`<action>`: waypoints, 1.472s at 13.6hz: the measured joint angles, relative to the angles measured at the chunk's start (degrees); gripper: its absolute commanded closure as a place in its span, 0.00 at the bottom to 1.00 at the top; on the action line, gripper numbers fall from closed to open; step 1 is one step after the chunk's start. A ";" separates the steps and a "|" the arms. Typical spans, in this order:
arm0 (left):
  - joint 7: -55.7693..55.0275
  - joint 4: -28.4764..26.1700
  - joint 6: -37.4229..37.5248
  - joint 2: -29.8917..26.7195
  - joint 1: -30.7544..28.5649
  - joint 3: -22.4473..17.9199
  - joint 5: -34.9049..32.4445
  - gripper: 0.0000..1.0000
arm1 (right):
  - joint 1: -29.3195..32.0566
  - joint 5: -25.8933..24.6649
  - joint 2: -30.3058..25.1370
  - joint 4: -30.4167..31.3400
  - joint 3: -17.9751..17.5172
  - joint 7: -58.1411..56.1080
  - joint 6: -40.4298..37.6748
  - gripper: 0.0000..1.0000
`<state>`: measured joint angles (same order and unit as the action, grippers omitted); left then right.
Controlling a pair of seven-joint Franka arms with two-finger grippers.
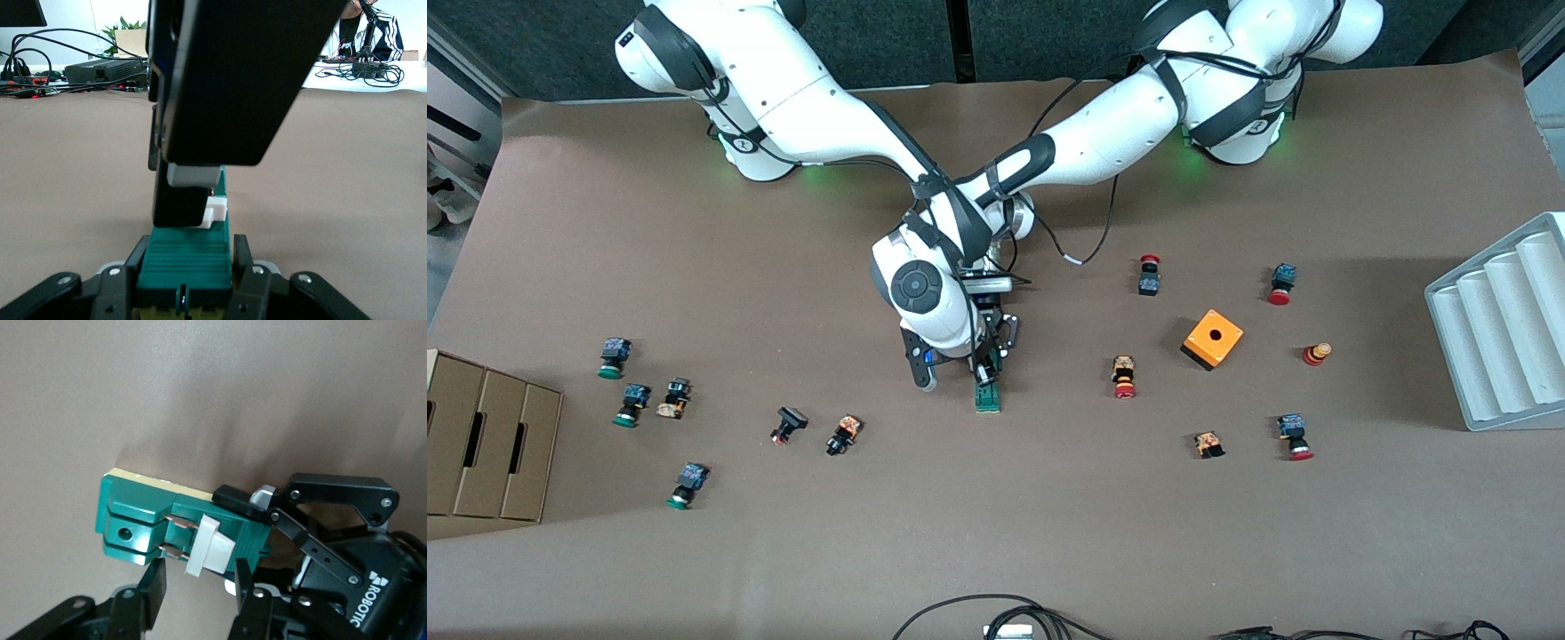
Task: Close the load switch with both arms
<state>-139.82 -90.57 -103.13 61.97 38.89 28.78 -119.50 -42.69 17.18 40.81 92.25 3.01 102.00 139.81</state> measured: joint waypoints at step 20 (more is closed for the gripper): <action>0.01 0.02 0.00 0.01 -0.01 0.00 -0.03 0.46 | -0.71 -1.30 -0.36 1.79 -0.07 -0.28 2.77 0.71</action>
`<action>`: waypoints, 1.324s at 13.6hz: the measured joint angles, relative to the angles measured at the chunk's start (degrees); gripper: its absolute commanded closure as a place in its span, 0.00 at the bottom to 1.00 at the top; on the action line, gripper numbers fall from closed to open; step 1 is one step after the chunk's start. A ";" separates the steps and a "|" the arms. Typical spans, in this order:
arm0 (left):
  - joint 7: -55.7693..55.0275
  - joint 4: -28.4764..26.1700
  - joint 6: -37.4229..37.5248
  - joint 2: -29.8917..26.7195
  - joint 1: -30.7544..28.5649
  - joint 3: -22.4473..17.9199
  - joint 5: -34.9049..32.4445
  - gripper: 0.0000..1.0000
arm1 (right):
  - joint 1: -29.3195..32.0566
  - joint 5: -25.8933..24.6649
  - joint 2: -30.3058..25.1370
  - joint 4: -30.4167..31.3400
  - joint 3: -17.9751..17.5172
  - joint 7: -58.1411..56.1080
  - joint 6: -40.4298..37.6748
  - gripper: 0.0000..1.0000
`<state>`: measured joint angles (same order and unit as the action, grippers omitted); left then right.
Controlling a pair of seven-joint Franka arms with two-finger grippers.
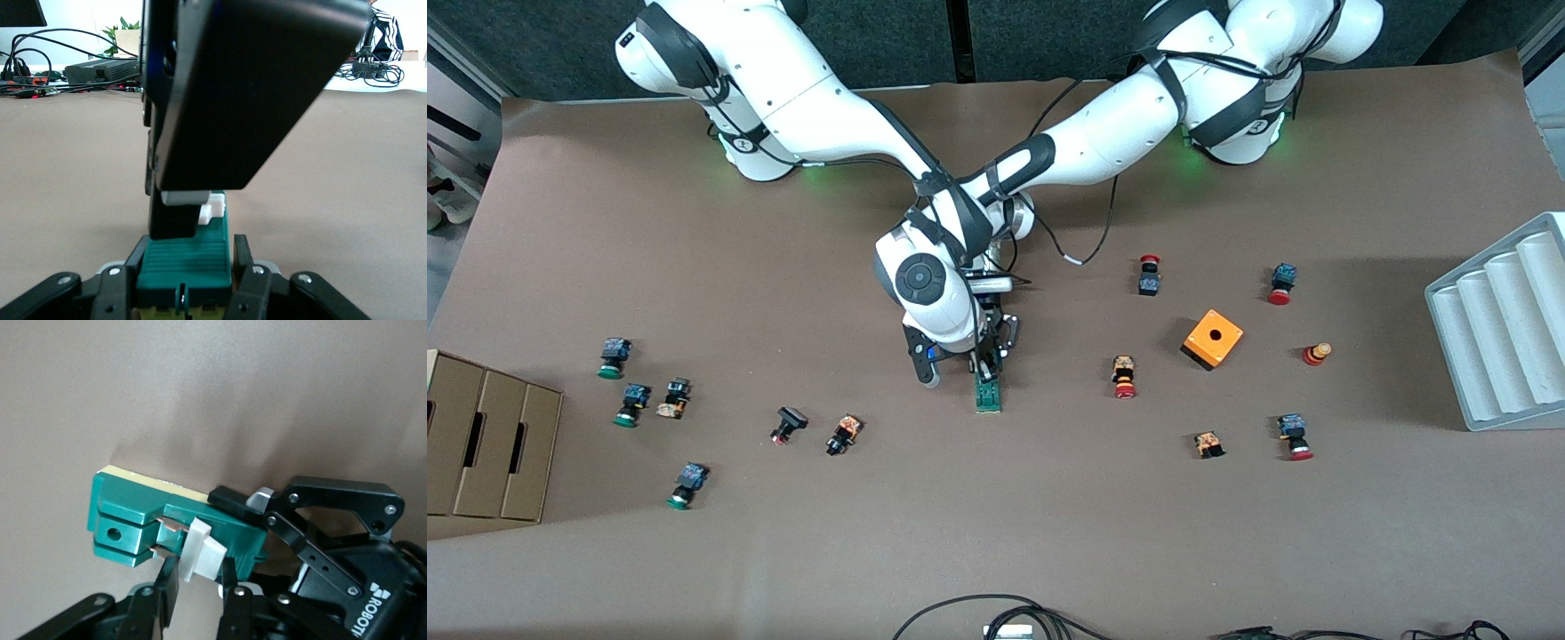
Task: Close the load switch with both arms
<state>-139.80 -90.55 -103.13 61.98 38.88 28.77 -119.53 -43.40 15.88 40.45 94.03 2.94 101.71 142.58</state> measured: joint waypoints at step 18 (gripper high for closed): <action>0.21 0.01 0.02 0.00 0.00 0.01 -0.01 0.47 | 1.12 0.02 -1.23 -1.90 0.83 -0.51 -0.50 0.81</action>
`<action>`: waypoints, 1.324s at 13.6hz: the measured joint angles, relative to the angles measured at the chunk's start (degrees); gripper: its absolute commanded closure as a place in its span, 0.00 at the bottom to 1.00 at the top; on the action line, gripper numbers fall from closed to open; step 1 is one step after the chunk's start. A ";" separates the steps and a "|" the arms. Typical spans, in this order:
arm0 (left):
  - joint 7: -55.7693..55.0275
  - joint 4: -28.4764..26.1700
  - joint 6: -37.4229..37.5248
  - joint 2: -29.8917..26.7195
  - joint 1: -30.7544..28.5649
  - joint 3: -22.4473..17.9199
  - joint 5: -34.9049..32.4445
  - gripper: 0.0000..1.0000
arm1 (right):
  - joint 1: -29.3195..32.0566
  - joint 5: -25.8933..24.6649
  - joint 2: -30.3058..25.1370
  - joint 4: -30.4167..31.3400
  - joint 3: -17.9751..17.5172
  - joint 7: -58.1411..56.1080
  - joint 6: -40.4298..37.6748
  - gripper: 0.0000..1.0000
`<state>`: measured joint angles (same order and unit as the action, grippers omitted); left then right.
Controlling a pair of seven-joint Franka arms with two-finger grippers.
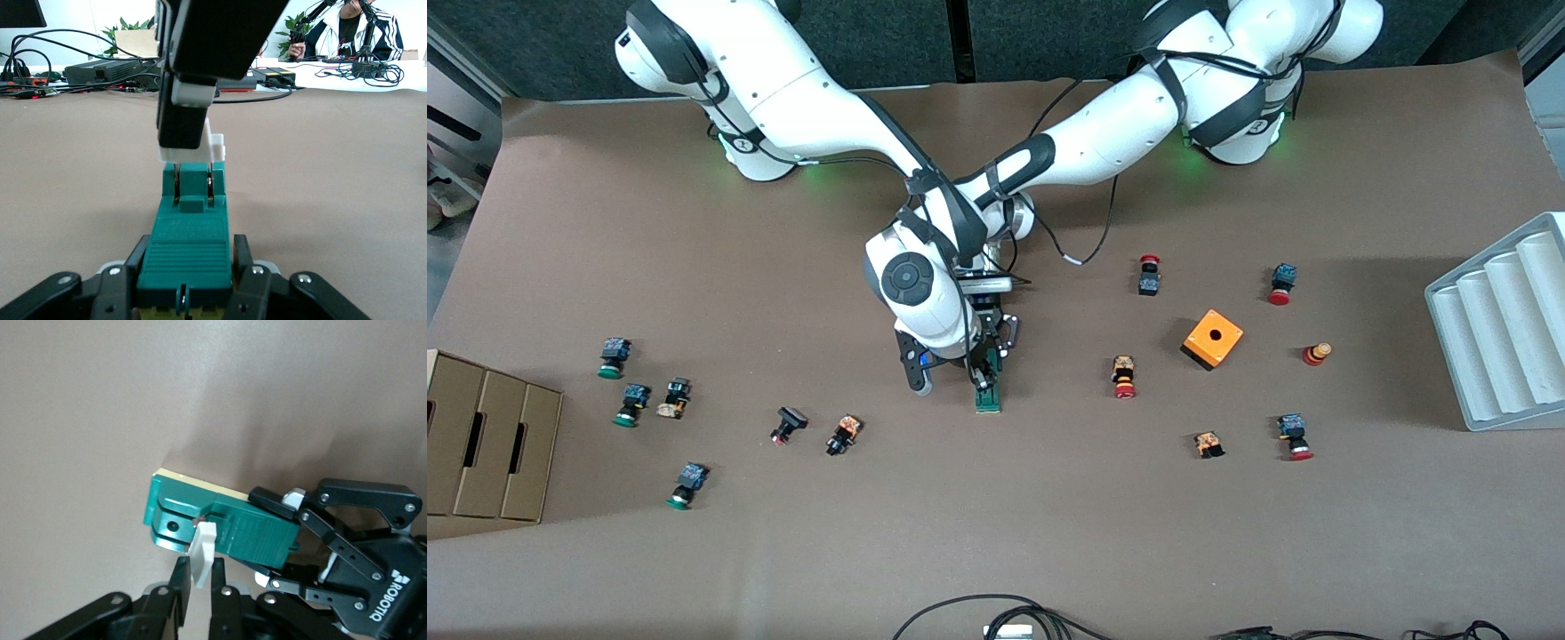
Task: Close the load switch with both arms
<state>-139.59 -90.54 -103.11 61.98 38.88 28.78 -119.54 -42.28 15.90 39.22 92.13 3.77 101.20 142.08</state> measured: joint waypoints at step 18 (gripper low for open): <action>0.11 0.00 0.01 0.02 0.01 -0.01 0.00 0.47 | 0.89 0.06 2.29 -3.51 0.10 0.62 -0.30 0.81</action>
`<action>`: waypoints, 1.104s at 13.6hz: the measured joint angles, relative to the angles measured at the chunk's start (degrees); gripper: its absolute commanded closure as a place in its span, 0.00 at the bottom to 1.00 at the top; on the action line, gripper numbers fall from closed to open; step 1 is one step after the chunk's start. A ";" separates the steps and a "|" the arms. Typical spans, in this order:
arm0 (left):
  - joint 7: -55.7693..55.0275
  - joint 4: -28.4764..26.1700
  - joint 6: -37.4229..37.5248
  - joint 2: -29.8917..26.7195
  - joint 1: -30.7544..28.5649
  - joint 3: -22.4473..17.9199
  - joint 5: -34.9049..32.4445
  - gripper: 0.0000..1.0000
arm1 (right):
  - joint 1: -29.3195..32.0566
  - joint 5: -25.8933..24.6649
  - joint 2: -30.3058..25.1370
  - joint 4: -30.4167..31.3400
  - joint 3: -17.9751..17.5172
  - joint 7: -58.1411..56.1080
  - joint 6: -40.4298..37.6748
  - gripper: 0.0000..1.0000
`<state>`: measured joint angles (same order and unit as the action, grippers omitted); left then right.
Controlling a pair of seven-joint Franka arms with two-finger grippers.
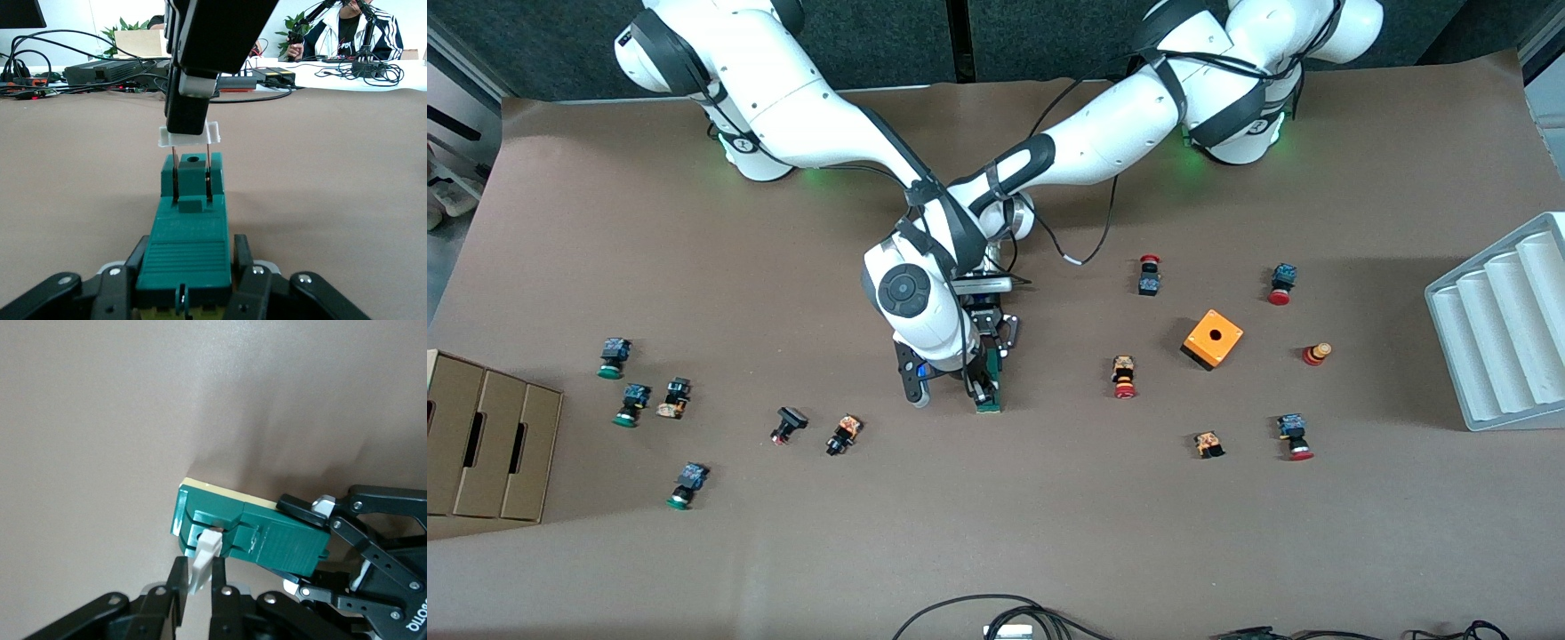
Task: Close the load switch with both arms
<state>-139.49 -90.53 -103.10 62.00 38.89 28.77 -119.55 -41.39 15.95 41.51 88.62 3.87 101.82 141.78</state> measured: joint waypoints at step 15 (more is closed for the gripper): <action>0.00 0.00 0.00 0.00 0.01 -0.01 -0.01 0.47 | 0.71 0.28 1.84 -3.29 -0.01 0.49 -2.08 0.81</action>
<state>-139.49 -90.53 -103.10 62.00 38.90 28.76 -119.56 -40.68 16.23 43.35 85.33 3.86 102.31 139.70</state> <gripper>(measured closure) 0.463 0.811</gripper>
